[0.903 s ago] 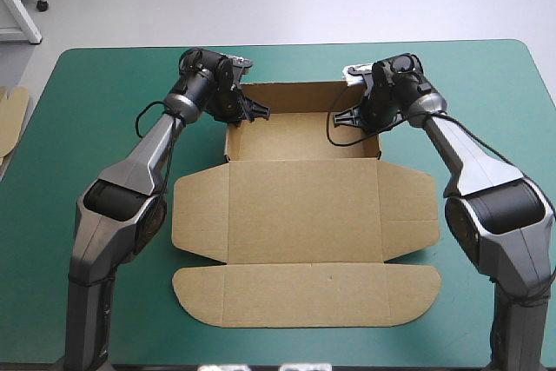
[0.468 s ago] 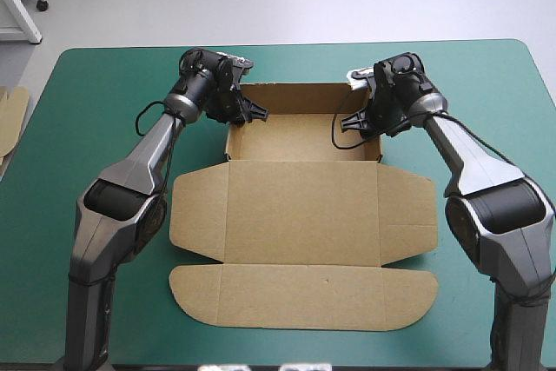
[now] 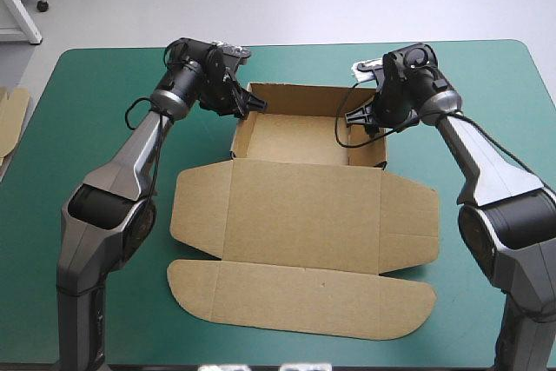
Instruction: Fold the box
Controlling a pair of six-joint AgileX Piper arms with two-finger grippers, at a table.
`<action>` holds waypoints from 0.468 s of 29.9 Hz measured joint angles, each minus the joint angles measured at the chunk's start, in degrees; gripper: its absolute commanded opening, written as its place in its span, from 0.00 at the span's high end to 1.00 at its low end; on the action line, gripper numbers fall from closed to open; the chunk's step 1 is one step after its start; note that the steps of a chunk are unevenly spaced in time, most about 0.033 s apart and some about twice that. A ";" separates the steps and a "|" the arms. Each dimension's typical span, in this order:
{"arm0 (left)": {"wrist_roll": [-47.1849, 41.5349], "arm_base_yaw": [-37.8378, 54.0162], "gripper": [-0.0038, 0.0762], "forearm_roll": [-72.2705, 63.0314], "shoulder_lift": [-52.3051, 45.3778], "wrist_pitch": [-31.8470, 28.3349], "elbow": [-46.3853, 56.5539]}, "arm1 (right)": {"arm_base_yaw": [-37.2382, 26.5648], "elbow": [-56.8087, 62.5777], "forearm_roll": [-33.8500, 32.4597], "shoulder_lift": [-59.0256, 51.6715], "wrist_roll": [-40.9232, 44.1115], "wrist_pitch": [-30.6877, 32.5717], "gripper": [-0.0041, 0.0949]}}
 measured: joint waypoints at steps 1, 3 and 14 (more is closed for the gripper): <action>0.00 0.00 0.45 -0.46 -0.69 0.05 0.00 | 0.00 0.00 0.02 -0.58 0.00 0.08 0.43; 0.00 0.04 0.45 -0.46 -1.83 0.04 0.00 | 0.00 0.00 0.02 -1.84 -0.01 0.08 0.43; 1.62 0.06 0.45 -0.82 -8.99 0.56 0.00 | -0.04 0.12 2.16 -13.94 -0.01 -0.25 0.46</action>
